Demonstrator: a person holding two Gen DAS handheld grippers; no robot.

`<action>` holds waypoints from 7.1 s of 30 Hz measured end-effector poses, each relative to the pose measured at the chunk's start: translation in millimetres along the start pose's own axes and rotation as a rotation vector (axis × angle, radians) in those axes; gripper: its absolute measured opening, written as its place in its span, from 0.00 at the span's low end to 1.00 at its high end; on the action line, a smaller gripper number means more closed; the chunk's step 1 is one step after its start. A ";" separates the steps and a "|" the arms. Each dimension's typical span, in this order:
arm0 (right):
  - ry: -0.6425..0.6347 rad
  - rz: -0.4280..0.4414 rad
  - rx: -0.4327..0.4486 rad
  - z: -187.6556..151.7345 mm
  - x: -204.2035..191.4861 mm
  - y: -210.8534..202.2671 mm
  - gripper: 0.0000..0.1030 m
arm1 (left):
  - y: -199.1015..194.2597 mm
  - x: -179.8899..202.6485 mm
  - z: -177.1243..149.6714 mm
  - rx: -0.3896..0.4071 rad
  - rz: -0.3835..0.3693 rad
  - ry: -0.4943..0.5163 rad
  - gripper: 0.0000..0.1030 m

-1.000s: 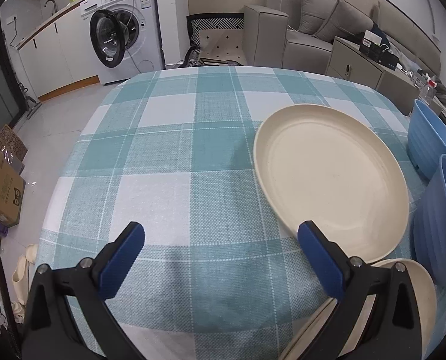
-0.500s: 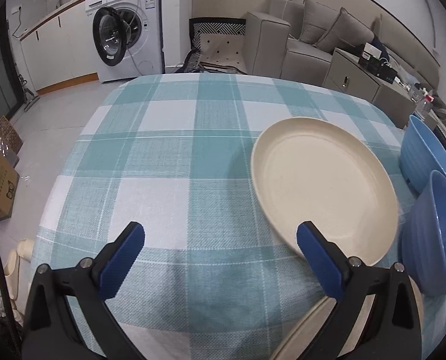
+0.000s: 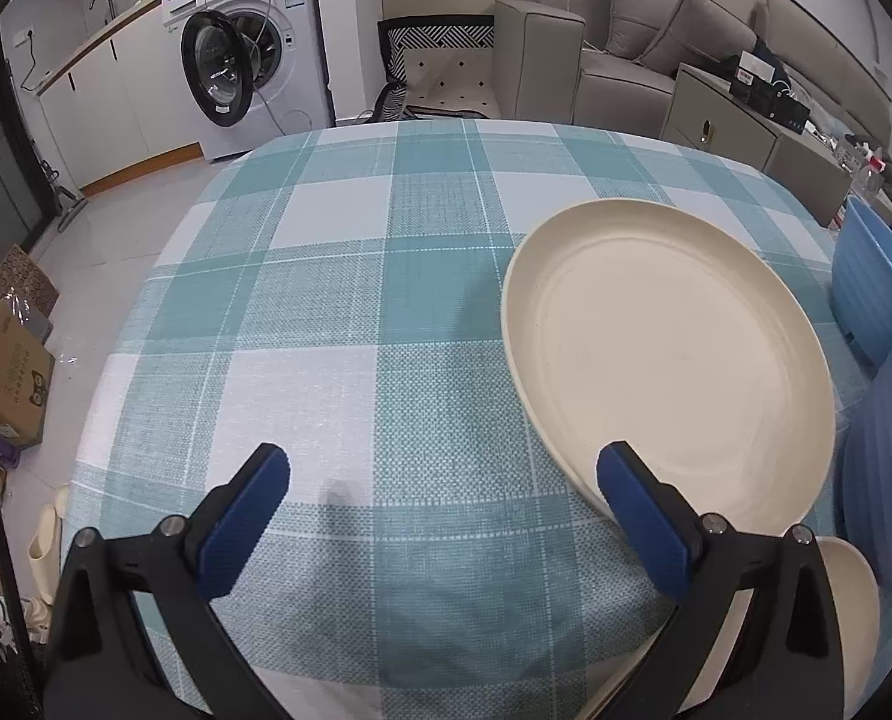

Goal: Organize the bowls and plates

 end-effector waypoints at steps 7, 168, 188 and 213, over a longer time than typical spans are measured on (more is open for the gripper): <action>-0.008 0.008 -0.004 1.8 -0.5 3.7 0.99 | -1.7 -14.9 -1.6 0.000 0.020 -0.016 1.00; -0.095 0.016 0.035 -4.4 -96.0 -12.0 0.29 | -144.2 -49.8 -71.5 0.231 -0.101 -0.010 0.20; -0.076 0.022 0.036 -44.2 -88.8 -43.9 0.29 | -167.2 -35.9 -102.8 0.242 -0.120 0.021 0.20; -0.055 0.012 0.008 -91.5 -75.7 -51.0 0.29 | -158.2 -13.9 -120.2 0.201 -0.127 0.085 0.21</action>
Point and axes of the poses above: each gripper's, at about its wrist camera, not at the fingertips, and y roughly the way its jaws point, x to its right, z to its top, the point moved 4 cm from there along y, roughly the way its jaws point, and after that the axes turned 8 degrees about -y, right-handed, at the moved point
